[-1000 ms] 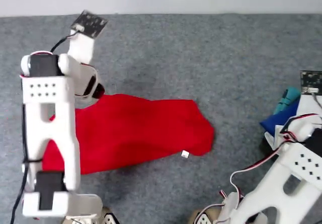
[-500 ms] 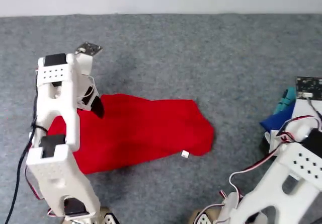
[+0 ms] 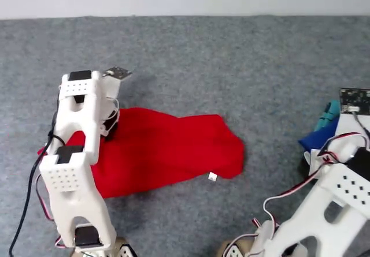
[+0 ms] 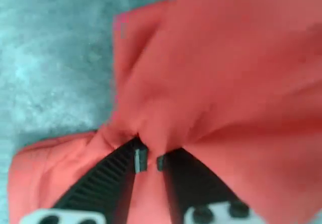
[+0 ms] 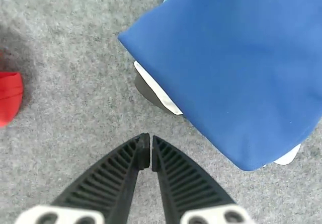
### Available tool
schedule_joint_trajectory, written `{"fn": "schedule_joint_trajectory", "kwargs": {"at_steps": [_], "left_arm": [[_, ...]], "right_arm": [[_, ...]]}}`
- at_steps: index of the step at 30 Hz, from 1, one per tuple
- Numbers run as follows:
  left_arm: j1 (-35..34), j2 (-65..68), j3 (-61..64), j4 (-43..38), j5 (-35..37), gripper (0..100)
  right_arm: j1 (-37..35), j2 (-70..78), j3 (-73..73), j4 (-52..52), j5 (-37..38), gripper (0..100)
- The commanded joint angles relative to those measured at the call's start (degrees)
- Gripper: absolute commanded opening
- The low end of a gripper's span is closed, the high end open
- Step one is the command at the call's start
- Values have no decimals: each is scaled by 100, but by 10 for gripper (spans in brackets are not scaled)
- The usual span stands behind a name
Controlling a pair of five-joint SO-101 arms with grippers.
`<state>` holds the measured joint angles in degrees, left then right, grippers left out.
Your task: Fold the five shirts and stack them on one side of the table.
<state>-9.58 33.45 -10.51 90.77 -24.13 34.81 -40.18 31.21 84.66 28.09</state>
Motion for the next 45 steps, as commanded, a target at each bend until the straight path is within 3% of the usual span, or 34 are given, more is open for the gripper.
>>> {"fn": "schedule_joint_trajectory", "kwargs": {"at_steps": [1, 6, 10, 23, 28, 35, 45], "left_arm": [[141, -1108, -57, 316, -70, 13], [316, -2505, -13, 967, -70, 13], [316, -3578, 558, 985, -62, 13], [826, -6884, 4646, 818, -97, 13], [703, -7473, 4593, 730, -53, 43], [-62, -7640, 4057, 721, 589, 222], [-1020, -7613, 3934, 299, 615, 224]], "right_arm": [[-48, -163, -44, 31, 44, 9], [-48, -163, -44, 31, 44, 9], [-48, -163, -44, 31, 44, 9], [-101, -136, -44, 31, 44, 9], [-708, -136, -44, 40, 9, 9], [-1921, -110, -70, -163, -26, 9], [-3442, 488, -141, -1288, -1020, 9]]}}
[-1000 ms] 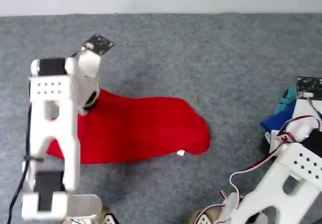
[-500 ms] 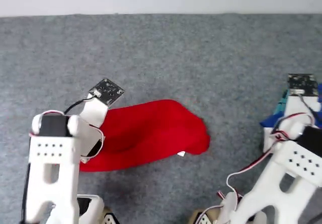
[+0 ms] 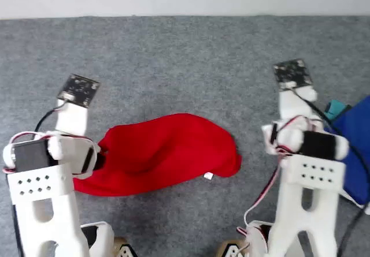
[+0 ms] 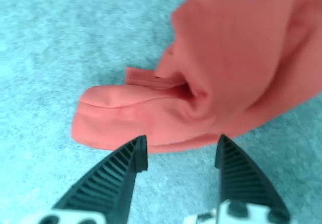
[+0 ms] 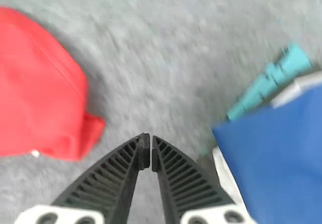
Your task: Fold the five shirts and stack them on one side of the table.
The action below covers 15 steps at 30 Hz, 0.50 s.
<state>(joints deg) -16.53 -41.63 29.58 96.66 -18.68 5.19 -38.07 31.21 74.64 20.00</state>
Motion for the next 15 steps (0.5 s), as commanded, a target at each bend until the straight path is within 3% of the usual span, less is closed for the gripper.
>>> {"fn": "schedule_joint_trajectory", "kwargs": {"at_steps": [1, 15], "left_arm": [[-466, -105, -22, -360, 70, 224], [-1407, -149, 338, -598, 62, 137]], "right_arm": [[-664, 462, -193, -338, -325, 9], [-2747, 4004, -2866, -391, -1644, 9]]}}
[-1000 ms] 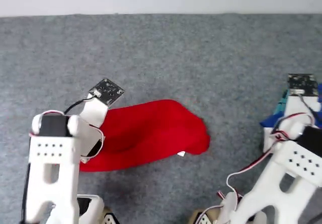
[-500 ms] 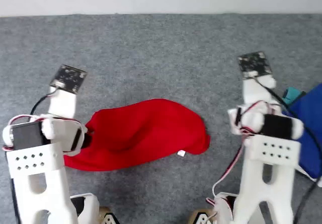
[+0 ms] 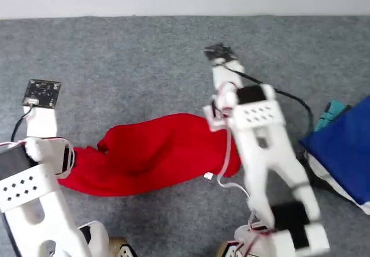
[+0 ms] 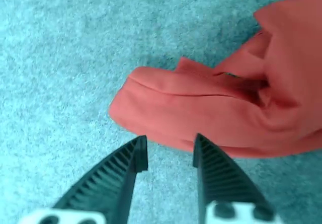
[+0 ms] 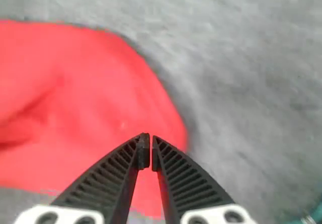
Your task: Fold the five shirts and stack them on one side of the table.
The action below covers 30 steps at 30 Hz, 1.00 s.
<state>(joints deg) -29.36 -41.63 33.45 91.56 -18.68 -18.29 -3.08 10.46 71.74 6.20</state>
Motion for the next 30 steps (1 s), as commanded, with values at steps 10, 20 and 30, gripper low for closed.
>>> {"fn": "schedule_joint_trajectory", "kwargs": {"at_steps": [10, 20, 30], "left_arm": [[-1143, -149, -13, -62, 53, 137], [-1248, -149, -13, -88, 44, 137], [-1231, -132, -13, -176, 44, 137]], "right_arm": [[-1429, 2624, -2708, -92, -677, 9], [-1446, 4057, -3578, 602, -589, 9], [-875, 3776, -3587, 2738, -185, 9]]}}
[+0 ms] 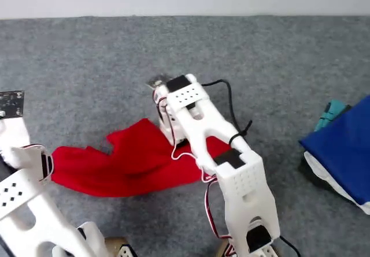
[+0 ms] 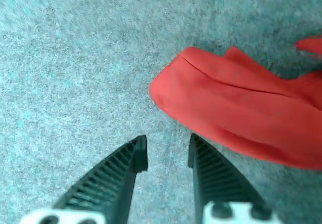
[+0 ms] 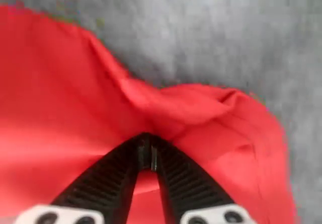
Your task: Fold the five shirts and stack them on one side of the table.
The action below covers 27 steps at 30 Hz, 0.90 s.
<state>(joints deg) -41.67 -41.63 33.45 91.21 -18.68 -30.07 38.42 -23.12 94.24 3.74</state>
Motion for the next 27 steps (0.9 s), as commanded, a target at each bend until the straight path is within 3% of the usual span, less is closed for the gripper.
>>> {"fn": "schedule_joint_trajectory", "kwargs": {"at_steps": [1, 8, 16, 21, 27], "left_arm": [[0, -123, -13, -141, 44, 137], [9, -123, -13, -141, 44, 137], [9, -114, -13, -141, 44, 137], [9, -114, -13, -141, 44, 137], [9, -141, -13, -141, 62, 137]], "right_arm": [[400, -426, -211, 646, 70, 9], [1262, -1059, 290, 857, 167, 9], [1859, -2440, 1952, 848, 774, 9], [1569, -3301, 2189, 233, 791, 9], [532, -3477, 2224, -980, 756, 9]]}}
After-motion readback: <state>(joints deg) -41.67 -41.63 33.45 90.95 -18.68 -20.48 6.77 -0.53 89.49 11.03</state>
